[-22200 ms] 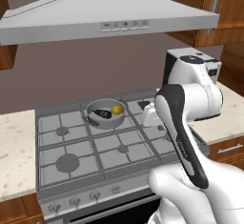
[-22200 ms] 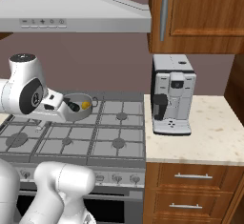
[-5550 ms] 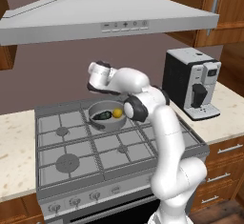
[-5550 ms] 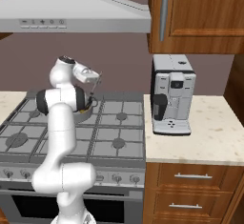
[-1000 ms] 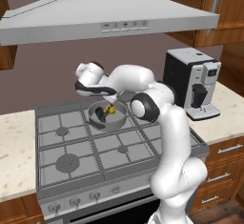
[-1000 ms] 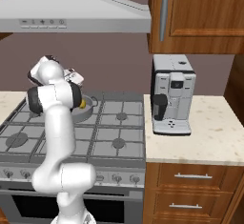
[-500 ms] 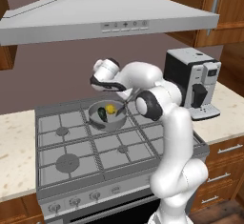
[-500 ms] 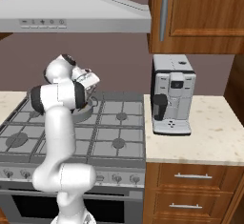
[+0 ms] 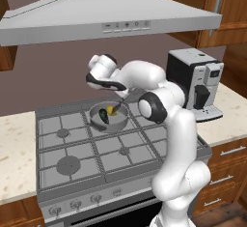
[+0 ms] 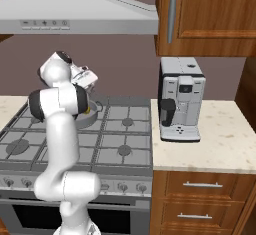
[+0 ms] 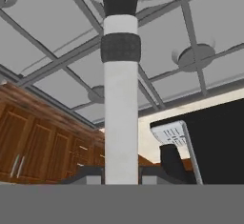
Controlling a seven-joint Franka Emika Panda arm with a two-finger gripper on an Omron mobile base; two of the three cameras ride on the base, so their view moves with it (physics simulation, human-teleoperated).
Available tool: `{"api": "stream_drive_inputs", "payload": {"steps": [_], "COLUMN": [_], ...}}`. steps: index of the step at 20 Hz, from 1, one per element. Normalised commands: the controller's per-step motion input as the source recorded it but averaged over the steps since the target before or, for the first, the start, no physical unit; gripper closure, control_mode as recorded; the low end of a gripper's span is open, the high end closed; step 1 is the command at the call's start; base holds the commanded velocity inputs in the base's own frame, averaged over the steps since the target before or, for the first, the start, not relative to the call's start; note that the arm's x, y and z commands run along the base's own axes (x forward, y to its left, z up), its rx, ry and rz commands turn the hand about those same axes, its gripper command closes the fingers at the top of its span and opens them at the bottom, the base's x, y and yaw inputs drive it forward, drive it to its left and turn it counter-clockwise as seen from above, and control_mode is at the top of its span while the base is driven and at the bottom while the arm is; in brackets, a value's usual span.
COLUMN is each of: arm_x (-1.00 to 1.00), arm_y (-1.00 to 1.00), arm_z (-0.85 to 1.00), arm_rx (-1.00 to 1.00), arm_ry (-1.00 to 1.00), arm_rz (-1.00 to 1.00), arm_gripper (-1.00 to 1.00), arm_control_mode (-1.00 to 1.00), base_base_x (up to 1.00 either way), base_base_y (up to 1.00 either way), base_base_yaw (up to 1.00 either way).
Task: Put the eggplant and lemon in the pot. Retrieve the spatula and lightly stir the vegetables in the pot.
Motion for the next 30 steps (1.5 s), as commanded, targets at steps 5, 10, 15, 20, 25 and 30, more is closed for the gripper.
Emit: {"api": "stream_drive_inputs", "payload": {"steps": [5, 10, 15, 20, 25, 30], "arm_x": [0.67, 0.35, 0.03, 0.21, 0.1, -0.04], "arm_y": [0.41, 0.05, 0.11, 0.07, 0.09, 0.09], "arm_z": [-0.04, 0.0, -0.05, -0.35, -0.43, -0.01], "arm_rx": [0.0, 0.0, 0.0, 0.0, 0.0, 0.0], "arm_ry": [0.0, 0.0, 0.18, 0.21, 0.18, 0.06], "arm_rz": [0.19, 0.17, 0.13, -0.07, -0.04, 0.02], "arm_gripper": [1.0, 1.0, 1.0, 1.0, 1.0, 1.0], "arm_control_mode": [-1.0, -1.0, -1.0, -1.0, -1.0, -1.0], "base_base_x": [0.0, 0.0, 0.0, 0.0, 0.0, 0.0], "base_base_y": [0.0, 0.0, 0.0, 0.0, 0.0, 0.0], "base_base_yaw": [0.0, 0.0, 0.0, 0.0, 0.0, 0.0]}}
